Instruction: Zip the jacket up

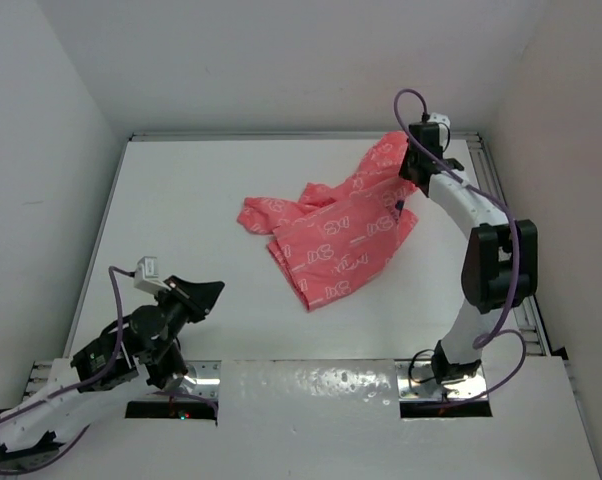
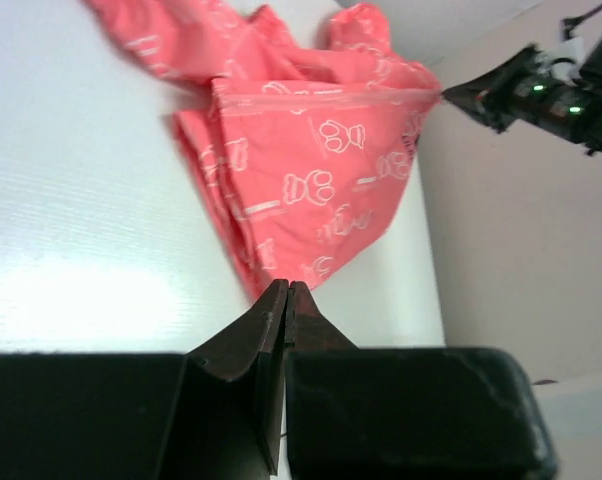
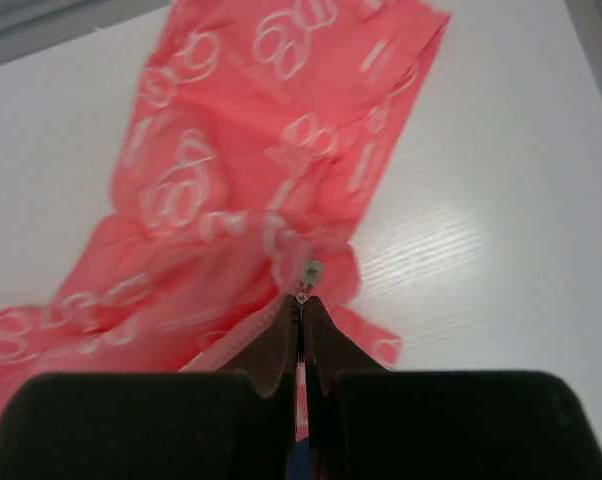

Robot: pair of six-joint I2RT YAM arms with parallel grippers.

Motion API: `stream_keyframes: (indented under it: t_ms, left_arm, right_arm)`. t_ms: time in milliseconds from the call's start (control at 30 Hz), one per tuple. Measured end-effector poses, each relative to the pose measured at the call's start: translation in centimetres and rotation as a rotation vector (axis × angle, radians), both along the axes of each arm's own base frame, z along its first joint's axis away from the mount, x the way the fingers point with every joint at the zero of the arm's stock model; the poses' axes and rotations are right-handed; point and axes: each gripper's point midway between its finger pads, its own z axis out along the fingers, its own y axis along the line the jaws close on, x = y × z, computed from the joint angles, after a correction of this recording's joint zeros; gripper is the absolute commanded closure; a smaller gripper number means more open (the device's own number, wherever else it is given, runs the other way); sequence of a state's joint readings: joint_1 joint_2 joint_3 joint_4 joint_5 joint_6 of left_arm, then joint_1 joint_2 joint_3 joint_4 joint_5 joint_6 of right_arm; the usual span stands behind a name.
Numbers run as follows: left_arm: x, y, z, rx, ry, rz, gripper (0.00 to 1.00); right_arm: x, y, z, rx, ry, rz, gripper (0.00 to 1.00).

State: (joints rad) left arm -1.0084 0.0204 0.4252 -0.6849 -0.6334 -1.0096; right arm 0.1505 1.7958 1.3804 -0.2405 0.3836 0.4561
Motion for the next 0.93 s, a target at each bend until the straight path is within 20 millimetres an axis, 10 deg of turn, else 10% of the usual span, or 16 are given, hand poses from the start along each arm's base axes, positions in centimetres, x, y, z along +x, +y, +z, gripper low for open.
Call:
stream_keyframes:
  t_ms: [200,333,500,667,933]
  left_arm:
    - [0.8,-0.7,-1.1,0.089,0.032,0.012,0.56]
    - [1.5,-1.8,0.2,0.127,0.004,-0.011,0.28]
    - [2.3,-3.8,4.0,0.158,-0.038,-0.059,0.2]
    - [2.6,-5.7,7.7,0.158,-0.095,-0.122,0.19]
    - [2.3,-5.7,10.3,0.144,-0.159,-0.152,0.2]
  right_arm:
    - [-2.6,3.6,-1.1,0.133,0.005,0.117,0.91]
    - [-6.5,9.6,0.5,0.155,0.001,0.267,0.01]
    - [-11.4,15.5,7.5,0.181,-0.084,0.445,0.01]
    - [-18.0,14.4,14.6,0.271,-0.279,0.504,0.01]
    - [-27.1,10.7,13.7,0.388,-0.343,0.536,0.01]
